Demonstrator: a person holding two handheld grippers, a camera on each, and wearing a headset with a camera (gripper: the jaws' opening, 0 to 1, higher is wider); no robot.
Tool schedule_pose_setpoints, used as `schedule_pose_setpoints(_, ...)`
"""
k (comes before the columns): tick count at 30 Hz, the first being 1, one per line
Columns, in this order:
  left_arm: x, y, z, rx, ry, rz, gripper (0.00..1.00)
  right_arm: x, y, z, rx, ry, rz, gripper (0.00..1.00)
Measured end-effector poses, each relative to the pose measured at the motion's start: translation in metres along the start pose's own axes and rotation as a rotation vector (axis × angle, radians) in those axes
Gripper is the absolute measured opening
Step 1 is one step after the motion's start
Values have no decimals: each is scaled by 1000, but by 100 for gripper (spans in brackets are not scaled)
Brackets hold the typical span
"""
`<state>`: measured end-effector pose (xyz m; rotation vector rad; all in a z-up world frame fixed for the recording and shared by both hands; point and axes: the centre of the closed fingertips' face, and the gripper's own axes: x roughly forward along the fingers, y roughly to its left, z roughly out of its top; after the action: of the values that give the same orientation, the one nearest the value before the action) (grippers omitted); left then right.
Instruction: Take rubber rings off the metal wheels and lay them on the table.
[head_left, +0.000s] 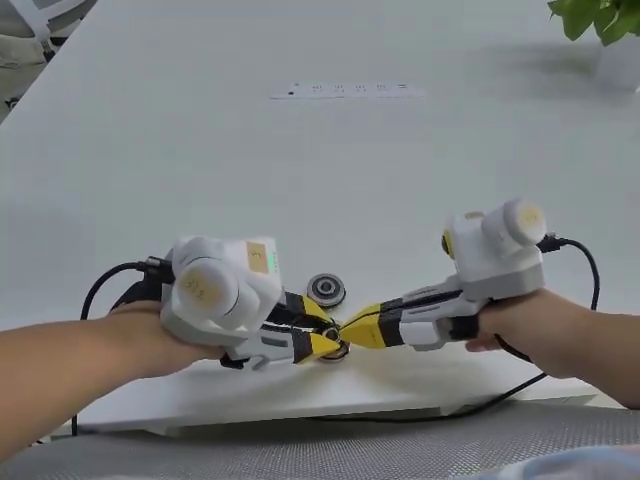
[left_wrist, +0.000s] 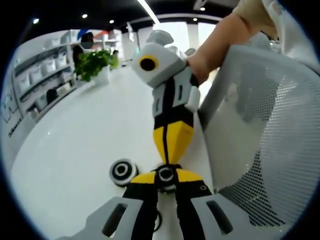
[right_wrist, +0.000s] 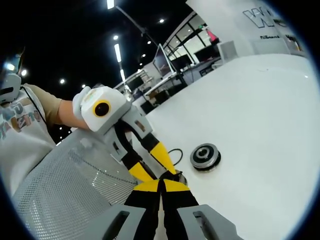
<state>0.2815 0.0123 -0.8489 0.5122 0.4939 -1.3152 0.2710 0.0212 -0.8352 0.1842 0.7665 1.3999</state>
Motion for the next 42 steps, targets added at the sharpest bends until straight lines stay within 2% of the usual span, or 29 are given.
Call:
schedule_pose_setpoints(3, 0, 0, 0, 1, -1, -1, 12, 0, 0, 1, 8, -8, 3, 0)
schedule_pose_setpoints(6, 1, 0, 1, 1, -2, -2, 12, -2, -1, 5, 44, -39, 8, 0)
schedule_pose_setpoints(15, 2, 1, 1, -9, -6, 2, 12, -3, -12, 4, 63, -46, -35, 0)
schedule_pose_setpoints(16, 2, 1, 1, -8, -6, 2, 12, -4, -15, 10, 52, -72, -51, 0)
schedule_pose_setpoints(17, 2, 1, 1, -7, -6, 0, 13, -7, -15, 12, 70, -73, -46, 0)
schedule_pose_setpoints(23, 2, 1, 2, -6, -9, 4, 13, -4, -7, 5, 54, -48, -36, 0)
schedule_pose_setpoints(28, 3, 1, 2, 0, 6, 1, 13, -4, -5, 7, 45, -46, -33, 0)
schedule_pose_setpoints(33, 2, 2, 1, -32, 4, -7, 14, -5, -6, 8, 42, -48, -34, 0)
schedule_pose_setpoints(38, -3, -1, 3, -31, 3, -25, 17, -5, -5, 9, 37, -48, -28, 0)
schedule_pose_setpoints(42, -10, -3, 8, -44, -20, -27, 21, -5, -4, 10, 33, -49, -25, 0)
